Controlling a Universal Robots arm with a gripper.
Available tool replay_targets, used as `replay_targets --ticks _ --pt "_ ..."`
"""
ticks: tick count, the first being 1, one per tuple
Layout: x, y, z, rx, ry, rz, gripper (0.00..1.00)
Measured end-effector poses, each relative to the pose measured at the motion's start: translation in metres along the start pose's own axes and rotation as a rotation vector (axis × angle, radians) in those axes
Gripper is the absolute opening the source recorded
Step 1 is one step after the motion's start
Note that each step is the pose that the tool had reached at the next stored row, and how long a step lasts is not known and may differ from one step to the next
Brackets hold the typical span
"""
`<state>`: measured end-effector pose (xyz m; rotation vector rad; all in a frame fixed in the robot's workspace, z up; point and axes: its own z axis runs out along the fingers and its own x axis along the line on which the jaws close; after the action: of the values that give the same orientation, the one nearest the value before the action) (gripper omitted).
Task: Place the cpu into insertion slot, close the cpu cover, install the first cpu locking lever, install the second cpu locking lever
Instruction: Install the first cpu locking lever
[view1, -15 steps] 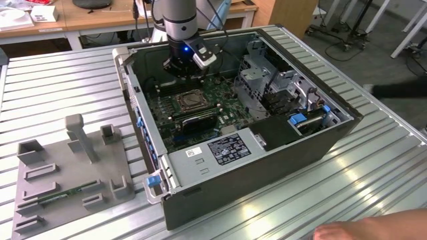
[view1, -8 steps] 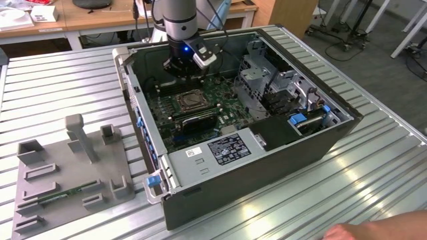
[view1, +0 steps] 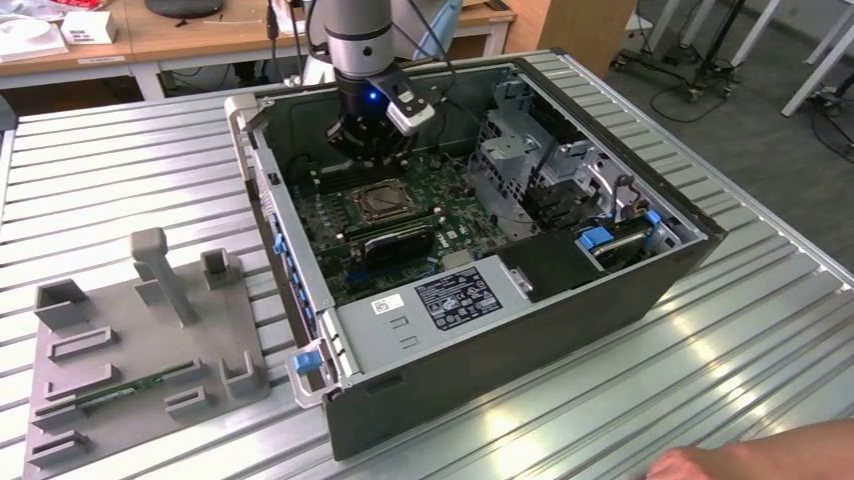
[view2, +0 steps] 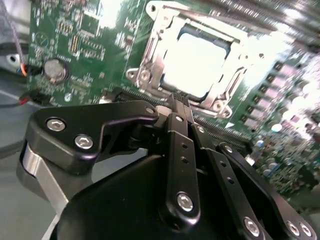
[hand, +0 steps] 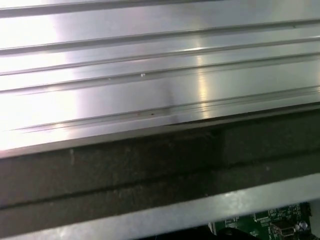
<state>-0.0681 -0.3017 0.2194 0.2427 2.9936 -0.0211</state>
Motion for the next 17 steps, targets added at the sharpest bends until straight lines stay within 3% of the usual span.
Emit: replay_targets --ticks 2,3,8,10,17 --pt "0.0000 0.0000 -0.0003 0.0250 0.0008 -0.004 0.10" --pt "-0.0001 -0.0001 -0.0006 0.0341 0.0029 -0.005 0.10" --pt "-0.0004 -0.0006 -0.0025 0.0590 0.0315 -0.009 0.10" --pt "-0.0007 -0.0013 -0.0035 0.0650 0.0418 -0.010 0.10" --pt "-0.0019 -0.0063 -0.0055 0.0702 0.0706 -0.012 0.10"
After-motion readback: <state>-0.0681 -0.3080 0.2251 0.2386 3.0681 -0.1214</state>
